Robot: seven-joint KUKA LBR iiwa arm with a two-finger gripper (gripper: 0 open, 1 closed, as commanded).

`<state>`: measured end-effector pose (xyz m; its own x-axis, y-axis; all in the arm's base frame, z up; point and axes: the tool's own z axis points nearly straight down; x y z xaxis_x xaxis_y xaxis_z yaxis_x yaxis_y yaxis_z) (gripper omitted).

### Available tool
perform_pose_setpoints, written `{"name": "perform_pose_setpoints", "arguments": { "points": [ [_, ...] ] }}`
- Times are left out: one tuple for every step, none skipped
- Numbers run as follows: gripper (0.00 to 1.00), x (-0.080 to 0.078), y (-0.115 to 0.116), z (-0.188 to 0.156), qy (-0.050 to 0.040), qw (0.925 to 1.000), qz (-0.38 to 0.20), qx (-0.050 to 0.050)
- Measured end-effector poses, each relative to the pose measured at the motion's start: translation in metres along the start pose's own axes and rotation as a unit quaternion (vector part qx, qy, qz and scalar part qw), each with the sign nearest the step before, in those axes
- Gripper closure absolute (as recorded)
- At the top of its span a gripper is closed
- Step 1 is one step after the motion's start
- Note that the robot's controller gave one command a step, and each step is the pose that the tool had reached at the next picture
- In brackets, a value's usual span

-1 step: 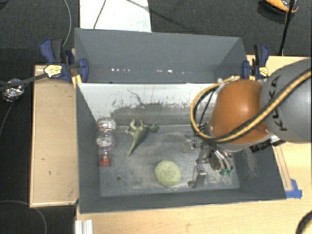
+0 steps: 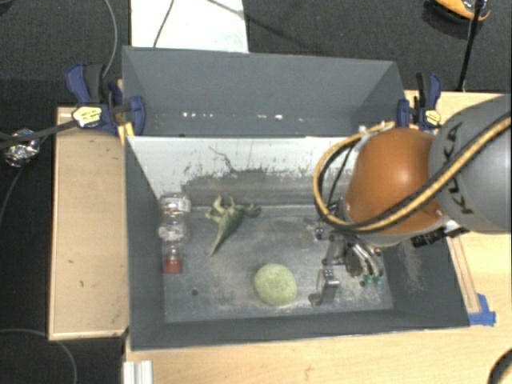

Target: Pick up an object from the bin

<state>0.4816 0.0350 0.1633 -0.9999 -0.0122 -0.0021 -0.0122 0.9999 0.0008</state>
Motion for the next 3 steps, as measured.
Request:
{"name": "perform_pose_setpoints", "arguments": {
  "points": [
    [0.00, -0.003, 0.031, 0.057, -0.0010, 1.0000, 0.009, 0.000],
    [0.00, 0.000, 0.046, 0.088, -0.0001, 1.0000, 0.008, -0.001],
    [0.00, 0.001, 0.039, 0.050, -0.0030, 0.9985, 0.055, -0.001]
  ]
}}
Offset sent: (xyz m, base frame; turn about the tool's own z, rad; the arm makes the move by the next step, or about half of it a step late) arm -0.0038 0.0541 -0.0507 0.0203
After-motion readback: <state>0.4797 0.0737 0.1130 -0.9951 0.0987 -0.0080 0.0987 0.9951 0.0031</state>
